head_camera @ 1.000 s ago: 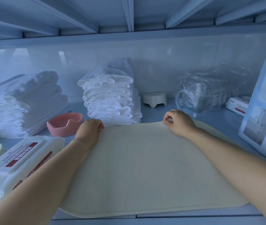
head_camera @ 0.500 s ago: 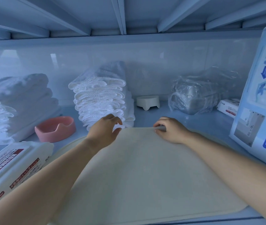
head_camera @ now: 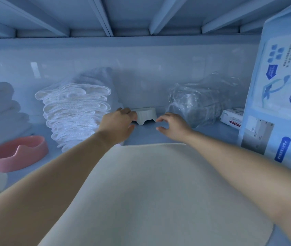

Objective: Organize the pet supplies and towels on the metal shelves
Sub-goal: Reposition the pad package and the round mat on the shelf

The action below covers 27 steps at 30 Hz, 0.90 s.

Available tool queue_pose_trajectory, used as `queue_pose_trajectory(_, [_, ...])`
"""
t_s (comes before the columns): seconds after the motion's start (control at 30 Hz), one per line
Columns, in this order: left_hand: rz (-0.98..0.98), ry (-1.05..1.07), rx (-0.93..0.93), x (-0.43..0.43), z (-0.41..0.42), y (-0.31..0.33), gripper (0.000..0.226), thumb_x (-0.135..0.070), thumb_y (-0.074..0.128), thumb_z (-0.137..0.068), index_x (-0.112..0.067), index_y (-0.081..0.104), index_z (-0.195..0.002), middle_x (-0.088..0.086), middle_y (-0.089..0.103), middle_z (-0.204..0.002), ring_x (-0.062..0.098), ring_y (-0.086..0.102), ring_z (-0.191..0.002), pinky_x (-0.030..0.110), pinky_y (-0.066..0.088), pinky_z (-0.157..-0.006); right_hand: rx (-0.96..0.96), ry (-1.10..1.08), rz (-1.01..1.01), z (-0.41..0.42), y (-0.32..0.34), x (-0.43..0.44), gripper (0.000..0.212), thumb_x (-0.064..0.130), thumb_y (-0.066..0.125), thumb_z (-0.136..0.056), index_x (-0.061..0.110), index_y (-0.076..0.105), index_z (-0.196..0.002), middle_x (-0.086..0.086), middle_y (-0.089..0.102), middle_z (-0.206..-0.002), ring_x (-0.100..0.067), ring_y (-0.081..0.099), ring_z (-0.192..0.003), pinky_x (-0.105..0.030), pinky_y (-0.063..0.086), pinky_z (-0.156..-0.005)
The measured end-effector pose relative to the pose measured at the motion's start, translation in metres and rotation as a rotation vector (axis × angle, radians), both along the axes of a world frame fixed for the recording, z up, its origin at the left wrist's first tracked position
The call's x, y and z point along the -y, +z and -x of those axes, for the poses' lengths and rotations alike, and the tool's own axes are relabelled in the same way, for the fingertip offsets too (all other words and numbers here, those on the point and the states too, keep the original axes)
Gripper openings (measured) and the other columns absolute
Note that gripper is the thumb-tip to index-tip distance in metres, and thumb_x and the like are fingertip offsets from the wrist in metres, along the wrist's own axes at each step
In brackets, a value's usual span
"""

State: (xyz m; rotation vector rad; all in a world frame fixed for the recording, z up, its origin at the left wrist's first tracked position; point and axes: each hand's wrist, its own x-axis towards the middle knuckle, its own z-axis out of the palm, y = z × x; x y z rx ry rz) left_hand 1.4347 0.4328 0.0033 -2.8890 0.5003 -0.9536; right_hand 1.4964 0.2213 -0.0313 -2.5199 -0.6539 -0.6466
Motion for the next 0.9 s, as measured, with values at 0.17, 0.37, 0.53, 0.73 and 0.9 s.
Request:
queue_pose_trajectory(0.17, [-0.119, 0.105, 0.049, 0.005, -0.029, 0.009, 0.026, -0.021, 0.049, -0.089, -0.017, 0.055, -0.114, 0.004, 0.054, -0.112, 0.026, 0.051, -0.105, 0.032, 0.040, -0.073, 0.063, -0.029, 0.011, -0.026, 0.003, -0.006, 0.029, 0.025, 0.068, -0.082, 0.014, 0.066, -0.109, -0.004, 0.062, -0.113, -0.021, 0.056, -0.105, -0.022, 0.036, -0.081])
queue_pose_trajectory(0.37, [-0.133, 0.166, -0.016, 0.024, -0.072, 0.002, 0.028, -0.025, 0.051, -0.089, -0.018, 0.052, -0.116, 0.003, 0.053, -0.114, 0.023, 0.050, -0.107, 0.031, 0.040, -0.070, 0.060, -0.026, 0.108, -0.050, 0.003, -0.006, 0.037, 0.025, 0.065, -0.085, 0.014, 0.060, -0.120, -0.003, 0.055, -0.128, -0.020, 0.051, -0.118, -0.023, 0.035, -0.092])
queue_pose_trajectory(0.53, [-0.088, 0.271, -0.175, 0.024, -0.101, -0.012, 0.038, -0.029, 0.052, -0.089, -0.016, 0.045, -0.124, 0.007, 0.045, -0.120, 0.026, 0.046, -0.113, 0.036, 0.049, -0.077, 0.043, 0.017, 0.108, -0.079, -0.004, -0.015, 0.044, 0.019, 0.069, -0.081, 0.009, 0.057, -0.122, -0.008, 0.054, -0.128, -0.024, 0.049, -0.120, -0.028, 0.037, -0.099])
queue_pose_trajectory(0.73, [0.011, 0.209, -0.103, 0.020, -0.115, -0.038, 0.036, -0.024, 0.053, -0.086, -0.013, 0.046, -0.120, 0.008, 0.045, -0.119, 0.026, 0.049, -0.110, 0.034, 0.045, -0.069, 0.059, -0.004, 0.149, -0.103, -0.002, -0.024, 0.064, 0.019, 0.072, -0.076, 0.010, 0.047, -0.134, -0.009, 0.045, -0.138, -0.026, 0.044, -0.127, -0.031, 0.033, -0.107])
queue_pose_trajectory(0.9, [0.053, 0.206, -0.066, 0.018, -0.116, -0.040, 0.043, -0.028, 0.054, -0.086, -0.013, 0.042, -0.125, 0.007, 0.045, -0.121, 0.025, 0.048, -0.111, 0.035, 0.046, -0.070, 0.074, -0.039, 0.186, -0.113, -0.004, -0.031, 0.062, 0.019, 0.072, -0.073, 0.012, 0.050, -0.131, -0.007, 0.051, -0.134, -0.026, 0.048, -0.122, -0.032, 0.039, -0.102])
